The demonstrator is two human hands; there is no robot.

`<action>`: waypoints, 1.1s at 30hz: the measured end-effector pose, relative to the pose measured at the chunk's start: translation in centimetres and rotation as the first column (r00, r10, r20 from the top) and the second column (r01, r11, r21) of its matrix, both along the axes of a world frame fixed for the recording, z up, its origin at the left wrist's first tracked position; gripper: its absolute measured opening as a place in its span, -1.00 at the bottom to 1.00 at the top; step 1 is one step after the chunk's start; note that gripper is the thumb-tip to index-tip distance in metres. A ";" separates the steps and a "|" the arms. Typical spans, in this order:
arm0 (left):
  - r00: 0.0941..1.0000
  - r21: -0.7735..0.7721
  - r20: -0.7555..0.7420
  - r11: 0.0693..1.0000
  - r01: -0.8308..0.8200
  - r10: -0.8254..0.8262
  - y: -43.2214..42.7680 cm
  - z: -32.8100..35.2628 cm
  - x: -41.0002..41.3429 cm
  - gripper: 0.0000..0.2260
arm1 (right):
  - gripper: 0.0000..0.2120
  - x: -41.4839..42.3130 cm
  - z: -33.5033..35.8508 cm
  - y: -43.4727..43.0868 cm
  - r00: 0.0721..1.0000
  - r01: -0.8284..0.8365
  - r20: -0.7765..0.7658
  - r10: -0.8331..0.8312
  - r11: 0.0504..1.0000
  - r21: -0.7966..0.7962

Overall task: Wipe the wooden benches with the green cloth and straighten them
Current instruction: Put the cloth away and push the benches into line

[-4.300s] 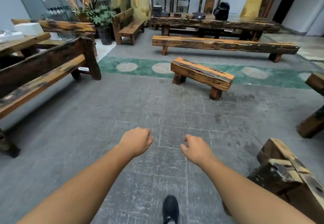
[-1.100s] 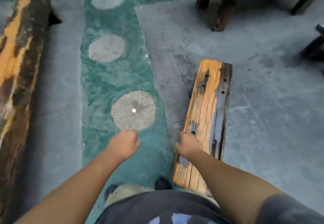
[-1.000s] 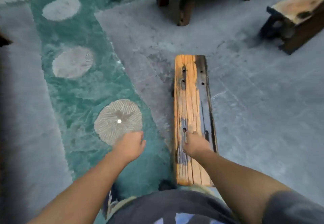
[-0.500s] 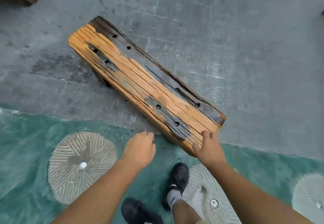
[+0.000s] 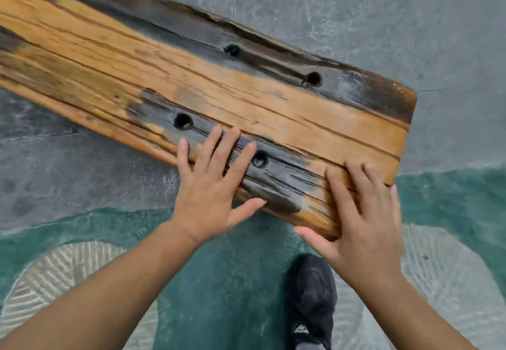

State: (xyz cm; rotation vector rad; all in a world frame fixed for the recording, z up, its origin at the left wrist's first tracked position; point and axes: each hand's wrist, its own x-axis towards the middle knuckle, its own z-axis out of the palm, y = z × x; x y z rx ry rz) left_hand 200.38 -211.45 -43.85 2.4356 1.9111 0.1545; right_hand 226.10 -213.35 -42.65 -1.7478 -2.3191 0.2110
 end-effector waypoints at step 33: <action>0.949 0.665 0.304 0.694 -0.275 0.084 6.4 -4.9 5.2 -0.54 | -0.73 2.5 -3.5 6.0 0.869 0.267 -0.495 0.009 0.834 0.483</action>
